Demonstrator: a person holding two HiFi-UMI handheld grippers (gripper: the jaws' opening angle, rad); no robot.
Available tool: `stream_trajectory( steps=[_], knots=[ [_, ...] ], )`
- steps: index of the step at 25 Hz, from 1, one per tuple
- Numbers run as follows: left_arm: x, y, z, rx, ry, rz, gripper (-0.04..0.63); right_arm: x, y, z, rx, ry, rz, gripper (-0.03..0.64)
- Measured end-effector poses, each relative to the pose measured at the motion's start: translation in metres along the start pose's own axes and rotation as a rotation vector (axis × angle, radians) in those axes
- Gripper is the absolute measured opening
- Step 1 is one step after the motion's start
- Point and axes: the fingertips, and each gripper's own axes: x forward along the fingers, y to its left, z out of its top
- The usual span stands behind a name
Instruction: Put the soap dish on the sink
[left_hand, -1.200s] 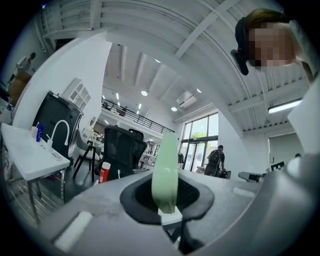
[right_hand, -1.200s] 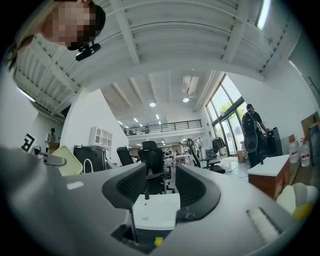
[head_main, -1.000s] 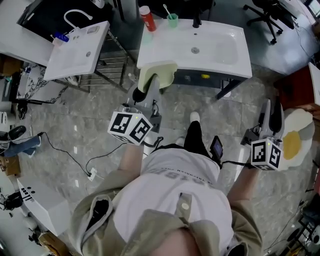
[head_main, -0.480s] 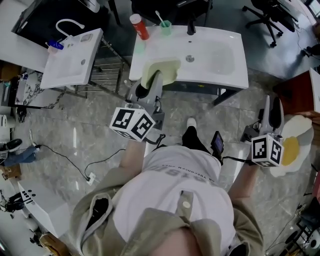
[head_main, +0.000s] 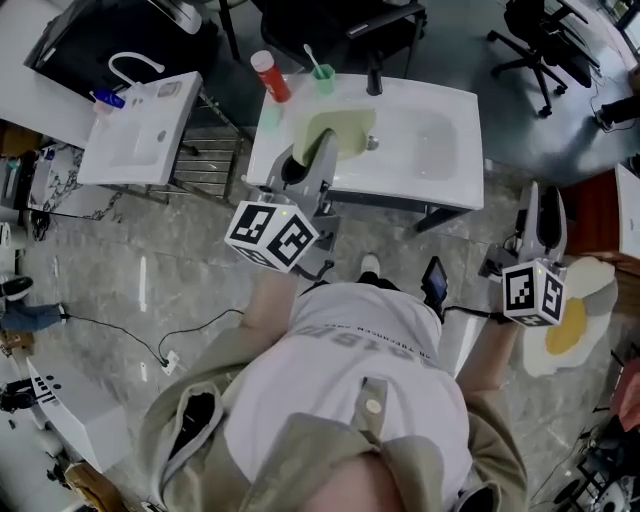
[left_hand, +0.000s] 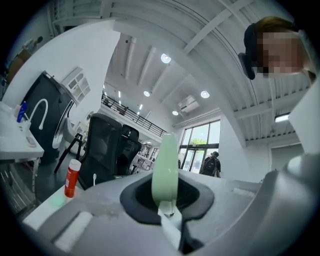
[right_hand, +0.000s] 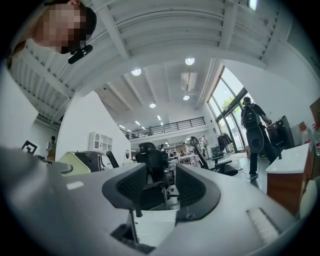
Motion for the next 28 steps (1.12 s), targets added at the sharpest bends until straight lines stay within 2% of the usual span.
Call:
stream_trajectory(
  steps=[6,10,17,23,28],
  knots=[
    [0.038,-0.002,-0.008,-0.048,-0.011,-0.007,0.023,0.033,-0.009,-0.003,0.013,0.002,0.047,0.186],
    [0.058,-0.005,-0.015,-0.116,-0.009,-0.018,0.023,0.052,-0.013,-0.005,0.037,0.016,0.079,0.192],
    [0.085,-0.009,-0.034,-0.202,0.029,-0.05,0.023,0.078,0.004,-0.027,0.106,0.077,0.182,0.204],
    [0.103,-0.008,-0.049,-0.298,0.056,-0.084,0.023,0.098,0.044,-0.065,0.274,0.185,0.338,0.219],
    [0.116,-0.002,-0.059,-0.399,0.083,-0.12,0.023,0.113,0.081,-0.099,0.437,0.285,0.43,0.221]
  ],
)
